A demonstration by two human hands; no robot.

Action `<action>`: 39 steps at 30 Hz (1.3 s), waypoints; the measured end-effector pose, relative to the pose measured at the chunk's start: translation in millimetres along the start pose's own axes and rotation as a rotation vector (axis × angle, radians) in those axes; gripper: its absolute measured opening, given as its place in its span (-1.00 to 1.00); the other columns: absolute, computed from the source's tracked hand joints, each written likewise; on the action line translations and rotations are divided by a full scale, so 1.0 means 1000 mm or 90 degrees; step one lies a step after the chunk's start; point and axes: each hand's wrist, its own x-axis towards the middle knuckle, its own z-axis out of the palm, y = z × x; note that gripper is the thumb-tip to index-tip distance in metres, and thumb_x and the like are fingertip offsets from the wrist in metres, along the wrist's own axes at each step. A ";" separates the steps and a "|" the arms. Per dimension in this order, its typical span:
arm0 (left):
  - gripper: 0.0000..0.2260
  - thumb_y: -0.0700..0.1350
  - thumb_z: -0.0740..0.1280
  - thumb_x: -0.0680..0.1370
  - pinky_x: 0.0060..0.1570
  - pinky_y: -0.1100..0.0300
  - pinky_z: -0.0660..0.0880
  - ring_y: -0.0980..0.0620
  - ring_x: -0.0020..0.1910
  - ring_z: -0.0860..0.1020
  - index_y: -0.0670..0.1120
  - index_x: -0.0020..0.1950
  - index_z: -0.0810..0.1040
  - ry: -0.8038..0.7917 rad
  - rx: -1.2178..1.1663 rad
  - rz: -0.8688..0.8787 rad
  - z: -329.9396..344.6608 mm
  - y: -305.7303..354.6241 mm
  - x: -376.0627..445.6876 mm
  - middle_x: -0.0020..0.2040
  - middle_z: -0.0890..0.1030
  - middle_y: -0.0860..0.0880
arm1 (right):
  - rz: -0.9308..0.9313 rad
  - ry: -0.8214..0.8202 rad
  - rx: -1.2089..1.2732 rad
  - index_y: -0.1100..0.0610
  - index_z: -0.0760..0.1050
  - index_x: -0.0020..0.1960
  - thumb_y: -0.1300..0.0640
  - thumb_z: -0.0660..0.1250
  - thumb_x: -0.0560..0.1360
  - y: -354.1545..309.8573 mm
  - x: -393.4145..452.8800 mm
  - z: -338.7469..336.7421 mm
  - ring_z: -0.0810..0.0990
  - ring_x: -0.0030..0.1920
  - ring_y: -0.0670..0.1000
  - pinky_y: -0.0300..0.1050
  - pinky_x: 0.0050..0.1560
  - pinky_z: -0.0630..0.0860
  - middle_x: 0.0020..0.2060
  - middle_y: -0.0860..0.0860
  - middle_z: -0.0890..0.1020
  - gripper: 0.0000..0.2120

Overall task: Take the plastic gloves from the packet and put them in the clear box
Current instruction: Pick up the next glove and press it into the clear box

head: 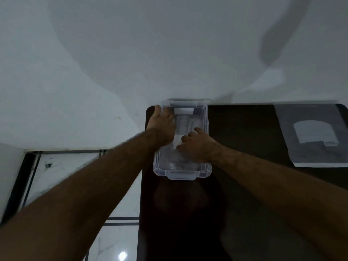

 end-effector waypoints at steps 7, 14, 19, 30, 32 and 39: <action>-0.51 0.08 0.16 0.71 0.57 -0.38 0.06 -0.26 0.60 0.26 -0.13 0.57 0.44 -0.021 -0.017 -0.029 -0.007 0.004 -0.005 0.56 0.43 -0.19 | -0.015 -0.009 -0.012 -0.16 0.28 0.61 -0.16 0.31 0.65 -0.003 -0.003 -0.005 0.41 0.50 0.25 0.42 0.59 0.14 0.52 0.11 0.43 -0.44; -0.72 0.09 0.26 0.68 0.58 -0.40 0.00 -0.14 0.37 0.53 -0.02 0.20 0.67 -0.012 -0.162 0.034 -0.003 0.029 -0.054 0.17 0.70 -0.05 | -0.006 -0.009 0.001 -0.09 0.29 0.62 -0.13 0.32 0.65 -0.005 -0.004 -0.009 0.43 0.50 0.22 0.36 0.61 0.16 0.52 0.12 0.46 -0.43; -0.72 0.09 0.30 0.69 0.59 -0.42 -0.07 -0.15 0.44 0.51 -0.02 0.28 0.65 -0.074 -0.173 0.048 0.006 0.037 -0.064 0.25 0.69 -0.07 | -0.003 0.011 0.006 -0.14 0.32 0.61 -0.10 0.38 0.61 0.002 -0.002 -0.006 0.44 0.50 0.23 0.43 0.59 0.16 0.51 0.11 0.47 -0.41; -0.75 0.07 0.32 0.67 0.58 -0.45 -0.04 -0.15 0.41 0.52 -0.01 0.25 0.66 0.025 -0.148 0.052 0.012 0.032 -0.060 0.22 0.69 -0.07 | 0.025 -0.067 -0.052 -0.01 0.48 0.49 -0.09 0.30 0.66 -0.006 -0.019 -0.015 0.50 0.44 0.21 0.45 0.62 0.02 0.37 0.10 0.59 -0.58; -0.73 0.03 0.31 0.66 0.58 -0.46 -0.06 -0.17 0.48 0.46 -0.01 0.30 0.63 0.060 -0.158 0.039 0.007 0.025 -0.053 0.29 0.66 -0.08 | 0.022 -0.058 -0.067 0.00 0.49 0.48 -0.09 0.29 0.68 -0.006 -0.020 -0.016 0.51 0.42 0.20 0.45 0.62 0.03 0.36 0.09 0.60 -0.59; -0.56 0.14 0.21 0.68 0.56 -0.50 -0.23 -0.22 0.70 0.13 -0.02 0.47 0.57 0.007 -0.024 0.001 0.000 0.000 -0.032 0.60 0.44 -0.14 | 0.017 -0.082 -0.088 -0.01 0.44 0.52 -0.06 0.29 0.68 -0.009 -0.020 -0.019 0.48 0.46 0.21 0.46 0.62 0.00 0.39 0.08 0.58 -0.57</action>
